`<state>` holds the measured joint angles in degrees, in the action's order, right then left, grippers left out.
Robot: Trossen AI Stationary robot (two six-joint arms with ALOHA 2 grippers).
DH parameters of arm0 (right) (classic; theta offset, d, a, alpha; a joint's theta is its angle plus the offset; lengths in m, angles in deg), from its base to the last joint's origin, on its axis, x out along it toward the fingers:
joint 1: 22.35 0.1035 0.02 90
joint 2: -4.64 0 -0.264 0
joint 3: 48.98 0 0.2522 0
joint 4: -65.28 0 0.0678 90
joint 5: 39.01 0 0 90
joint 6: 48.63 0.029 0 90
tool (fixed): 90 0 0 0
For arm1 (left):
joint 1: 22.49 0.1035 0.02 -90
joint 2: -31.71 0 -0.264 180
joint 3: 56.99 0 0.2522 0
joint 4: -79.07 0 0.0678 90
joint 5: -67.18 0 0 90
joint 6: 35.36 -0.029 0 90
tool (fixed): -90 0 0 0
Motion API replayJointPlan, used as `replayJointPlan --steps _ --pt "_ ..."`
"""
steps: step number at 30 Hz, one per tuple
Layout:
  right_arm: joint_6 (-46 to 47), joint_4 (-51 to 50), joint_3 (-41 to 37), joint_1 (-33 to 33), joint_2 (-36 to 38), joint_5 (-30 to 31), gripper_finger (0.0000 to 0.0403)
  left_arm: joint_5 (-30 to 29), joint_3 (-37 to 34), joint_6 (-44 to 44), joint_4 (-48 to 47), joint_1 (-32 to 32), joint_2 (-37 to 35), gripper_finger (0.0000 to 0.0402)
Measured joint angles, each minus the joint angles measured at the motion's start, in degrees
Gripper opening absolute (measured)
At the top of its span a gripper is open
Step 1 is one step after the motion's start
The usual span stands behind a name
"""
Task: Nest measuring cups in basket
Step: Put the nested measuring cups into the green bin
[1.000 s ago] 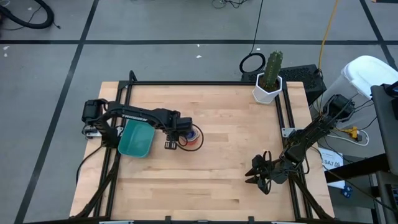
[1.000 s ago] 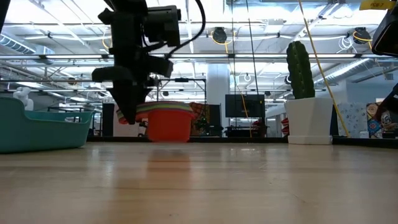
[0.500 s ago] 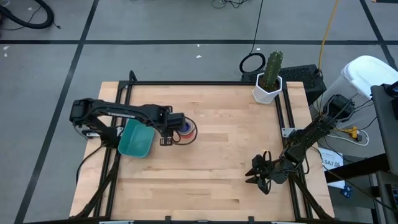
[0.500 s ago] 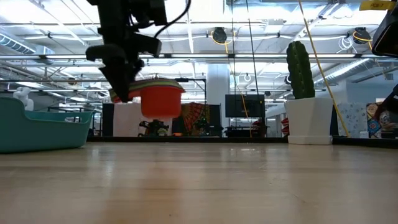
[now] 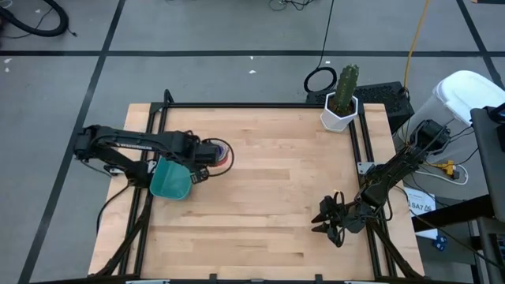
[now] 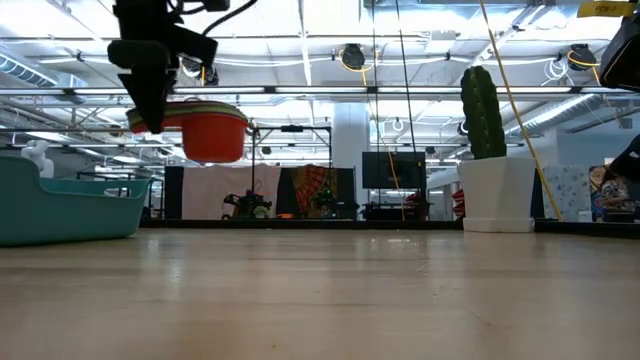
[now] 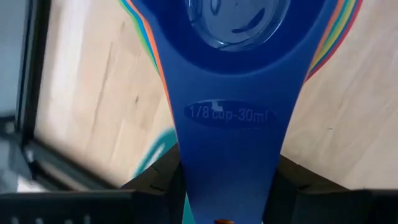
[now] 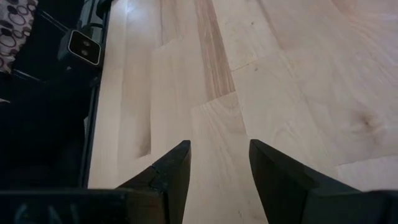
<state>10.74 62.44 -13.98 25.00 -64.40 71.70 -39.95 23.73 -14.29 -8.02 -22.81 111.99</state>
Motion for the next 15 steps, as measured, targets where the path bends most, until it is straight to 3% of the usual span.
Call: replayJointPlan --steps 6,15 --pt "-1.75 -0.16 -0.02 0.00 0.02 -0.13 0.0155 -2.52 0.00 13.26 -8.23 -3.35 -3.20 0.0143" --pt "-3.50 -0.91 -0.02 0.00 0.02 -2.36 0.0155 -1.75 -0.01 32.09 -16.82 -10.38 -6.52 0.0143"
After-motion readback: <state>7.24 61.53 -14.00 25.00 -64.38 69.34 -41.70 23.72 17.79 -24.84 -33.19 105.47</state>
